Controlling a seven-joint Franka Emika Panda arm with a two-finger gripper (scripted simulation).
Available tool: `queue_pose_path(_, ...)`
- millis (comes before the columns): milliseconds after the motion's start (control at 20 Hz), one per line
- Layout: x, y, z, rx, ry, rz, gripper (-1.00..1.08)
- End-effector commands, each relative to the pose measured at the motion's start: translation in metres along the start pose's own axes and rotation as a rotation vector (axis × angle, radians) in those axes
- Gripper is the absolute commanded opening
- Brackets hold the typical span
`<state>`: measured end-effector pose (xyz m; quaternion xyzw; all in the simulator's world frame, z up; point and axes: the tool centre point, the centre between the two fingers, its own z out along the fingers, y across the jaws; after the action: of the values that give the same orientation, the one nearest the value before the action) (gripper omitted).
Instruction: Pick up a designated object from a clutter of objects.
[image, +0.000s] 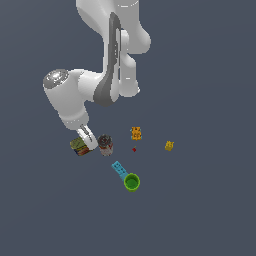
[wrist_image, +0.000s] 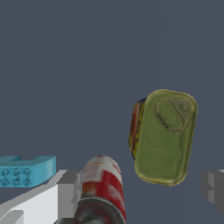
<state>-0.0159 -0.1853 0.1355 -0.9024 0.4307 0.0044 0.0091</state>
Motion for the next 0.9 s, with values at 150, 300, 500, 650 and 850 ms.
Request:
queue_pose_path(150,0.015,0.029,0.020,-0.008,0.013,0.123,1.00)
queue_pose_path(300,0.018,0.036,0.025,-0.011,0.016,0.152,1.00)
queue_pose_path(500,0.018,0.036,0.025,-0.012,0.015,0.150,1.00)
queue_pose_path(650,0.018,0.036,0.031,-0.012,0.015,0.151,1.00)
queue_pose_path(850,0.018,0.038,0.046,-0.012,0.016,0.154,1.00)
